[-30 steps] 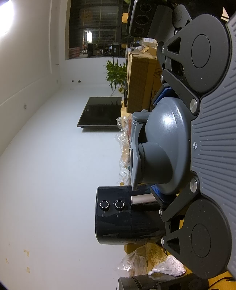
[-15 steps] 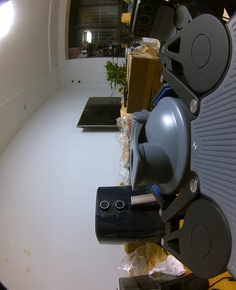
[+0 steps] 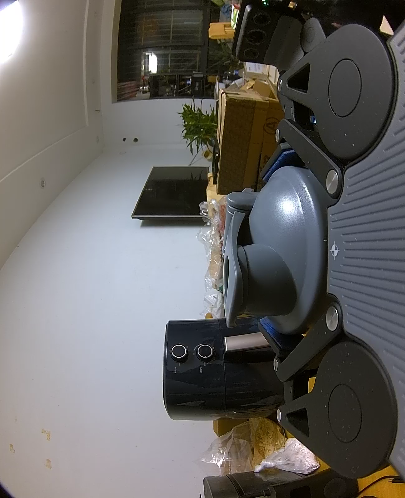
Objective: Clean container
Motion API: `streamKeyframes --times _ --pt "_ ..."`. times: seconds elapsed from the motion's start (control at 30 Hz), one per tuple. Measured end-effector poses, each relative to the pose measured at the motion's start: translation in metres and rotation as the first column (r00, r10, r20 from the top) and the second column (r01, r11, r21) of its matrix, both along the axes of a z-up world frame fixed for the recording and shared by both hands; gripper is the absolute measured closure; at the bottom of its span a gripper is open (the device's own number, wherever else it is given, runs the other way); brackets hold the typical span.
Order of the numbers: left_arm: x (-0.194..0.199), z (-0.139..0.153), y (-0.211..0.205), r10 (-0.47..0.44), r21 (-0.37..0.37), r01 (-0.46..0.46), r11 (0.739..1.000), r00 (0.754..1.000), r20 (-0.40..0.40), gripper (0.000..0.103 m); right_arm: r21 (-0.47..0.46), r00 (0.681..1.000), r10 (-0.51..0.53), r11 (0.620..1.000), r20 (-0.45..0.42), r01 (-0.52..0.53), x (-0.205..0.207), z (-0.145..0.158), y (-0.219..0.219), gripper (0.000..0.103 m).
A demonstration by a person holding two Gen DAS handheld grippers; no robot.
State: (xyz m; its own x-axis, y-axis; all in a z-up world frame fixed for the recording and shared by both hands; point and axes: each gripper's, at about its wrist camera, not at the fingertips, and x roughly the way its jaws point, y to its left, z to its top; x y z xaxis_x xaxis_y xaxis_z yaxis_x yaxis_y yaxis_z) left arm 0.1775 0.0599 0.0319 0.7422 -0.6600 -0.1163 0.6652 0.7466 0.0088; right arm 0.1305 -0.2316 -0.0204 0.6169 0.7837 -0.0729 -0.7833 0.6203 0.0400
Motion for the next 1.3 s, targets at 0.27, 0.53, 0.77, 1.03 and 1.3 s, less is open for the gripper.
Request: streamKeyframes --times 0.27,0.53,0.77,1.03,1.3 --pt "0.001 0.001 0.001 -0.002 -0.004 0.002 1.000 1.000 -0.021 0.007 0.008 1.000 -0.019 1.000 0.004 0.019 -0.001 -0.002 -0.003 0.084" --pt "-0.004 0.002 -0.004 0.045 0.024 -0.045 0.999 0.999 0.025 0.000 0.030 1.000 -0.024 0.999 -0.015 0.024 0.002 -0.004 -0.008 0.084" --pt "-0.010 0.005 -0.010 0.094 0.042 -0.096 0.995 0.995 0.030 0.000 0.024 0.999 -0.028 0.999 -0.020 0.029 0.001 -0.005 -0.007 0.084" --pt "-0.021 0.008 -0.017 0.164 0.033 -0.166 0.986 0.986 0.037 0.000 0.027 0.999 -0.030 0.999 -0.021 0.030 0.001 -0.006 -0.009 0.084" --pt "-0.030 0.008 -0.027 0.256 0.011 -0.257 0.966 0.966 0.036 0.000 0.032 0.999 -0.030 0.999 -0.023 0.031 0.001 -0.006 -0.009 0.083"
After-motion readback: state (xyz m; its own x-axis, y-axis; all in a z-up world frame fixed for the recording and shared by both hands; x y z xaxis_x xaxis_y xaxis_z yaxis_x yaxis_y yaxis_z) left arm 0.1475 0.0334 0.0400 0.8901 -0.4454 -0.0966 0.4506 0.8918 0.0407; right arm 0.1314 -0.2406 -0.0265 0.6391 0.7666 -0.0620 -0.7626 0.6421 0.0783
